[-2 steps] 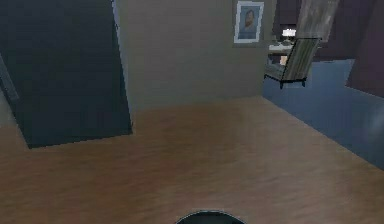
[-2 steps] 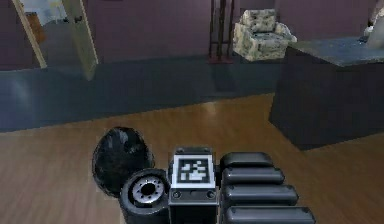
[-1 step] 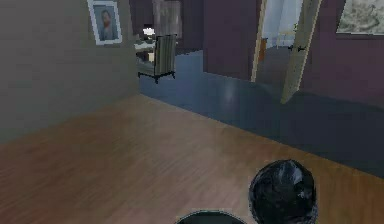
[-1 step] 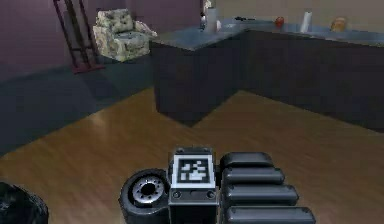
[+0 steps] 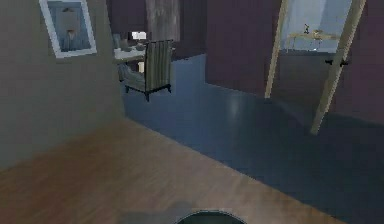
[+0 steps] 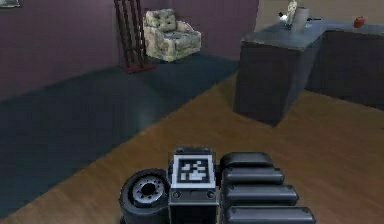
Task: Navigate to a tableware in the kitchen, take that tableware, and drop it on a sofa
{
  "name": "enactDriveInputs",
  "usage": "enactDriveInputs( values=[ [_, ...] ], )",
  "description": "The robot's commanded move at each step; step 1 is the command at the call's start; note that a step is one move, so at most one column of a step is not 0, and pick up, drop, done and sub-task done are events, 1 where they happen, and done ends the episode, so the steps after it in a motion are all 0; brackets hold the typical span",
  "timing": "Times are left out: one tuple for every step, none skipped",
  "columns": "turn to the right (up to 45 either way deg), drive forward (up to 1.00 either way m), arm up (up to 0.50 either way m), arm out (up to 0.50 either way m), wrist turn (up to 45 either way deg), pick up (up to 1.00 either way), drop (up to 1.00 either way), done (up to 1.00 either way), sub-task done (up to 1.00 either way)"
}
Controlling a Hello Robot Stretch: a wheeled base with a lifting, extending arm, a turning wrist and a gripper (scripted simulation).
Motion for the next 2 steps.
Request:
enactDriveInputs(
  values=[
    [0.0, 1.0, 0.0, 0.0, 0.0, 0.0, 0.0, 0.0, 0.0],
    [0.0, 1.0, 0.0, 0.0, 0.0, 0.0, 0.0, 0.0, 0.0]
  ],
)
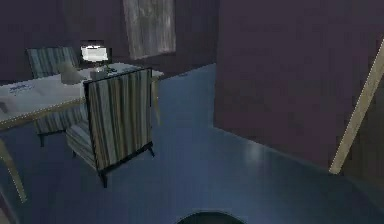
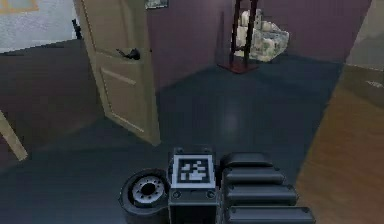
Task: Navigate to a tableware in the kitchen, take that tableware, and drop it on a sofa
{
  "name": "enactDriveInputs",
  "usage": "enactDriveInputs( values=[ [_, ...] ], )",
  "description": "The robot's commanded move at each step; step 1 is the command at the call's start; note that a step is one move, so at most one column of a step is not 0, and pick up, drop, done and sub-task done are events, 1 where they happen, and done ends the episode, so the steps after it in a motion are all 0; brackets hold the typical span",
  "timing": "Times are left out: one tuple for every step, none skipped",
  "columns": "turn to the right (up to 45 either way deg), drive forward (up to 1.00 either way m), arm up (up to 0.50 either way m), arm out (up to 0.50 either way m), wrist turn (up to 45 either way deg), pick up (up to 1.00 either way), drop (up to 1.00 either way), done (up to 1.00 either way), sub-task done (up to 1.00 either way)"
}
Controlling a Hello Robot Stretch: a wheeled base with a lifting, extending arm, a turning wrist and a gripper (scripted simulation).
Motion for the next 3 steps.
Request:
enactDriveInputs(
  values=[
    [0.0, 1.0, 0.0, 0.0, 0.0, 0.0, 0.0, 0.0, 0.0],
    [0.0, 1.0, 0.0, 0.0, 0.0, 0.0, 0.0, 0.0, 0.0],
    [3.0, 0.0, 0.0, 0.0, 0.0, 0.0, 0.0, 0.0, 0.0]
  ],
)
